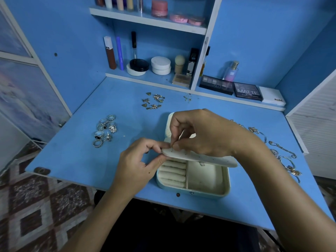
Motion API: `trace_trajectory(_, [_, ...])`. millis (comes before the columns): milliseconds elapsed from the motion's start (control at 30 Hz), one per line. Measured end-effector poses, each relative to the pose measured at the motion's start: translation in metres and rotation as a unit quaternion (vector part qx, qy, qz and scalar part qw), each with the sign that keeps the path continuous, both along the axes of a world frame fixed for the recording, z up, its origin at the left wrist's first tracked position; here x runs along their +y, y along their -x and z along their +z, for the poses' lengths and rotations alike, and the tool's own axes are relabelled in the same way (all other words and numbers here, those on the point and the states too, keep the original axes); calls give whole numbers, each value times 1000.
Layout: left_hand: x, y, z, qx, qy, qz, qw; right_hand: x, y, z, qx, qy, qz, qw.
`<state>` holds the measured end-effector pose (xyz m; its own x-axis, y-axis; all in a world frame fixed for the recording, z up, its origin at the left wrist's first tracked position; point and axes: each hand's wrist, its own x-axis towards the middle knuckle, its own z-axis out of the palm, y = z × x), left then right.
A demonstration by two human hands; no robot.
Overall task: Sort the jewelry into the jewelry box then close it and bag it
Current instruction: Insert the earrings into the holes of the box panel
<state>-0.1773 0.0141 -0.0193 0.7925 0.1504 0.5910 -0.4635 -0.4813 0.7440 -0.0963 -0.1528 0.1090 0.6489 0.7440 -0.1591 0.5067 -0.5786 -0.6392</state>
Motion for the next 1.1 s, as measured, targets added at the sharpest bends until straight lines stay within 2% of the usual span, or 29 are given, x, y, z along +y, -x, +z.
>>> trace_trajectory(1100, [3,-2,-6,12,2,22,1000,6,6,4,-46,40,19,998])
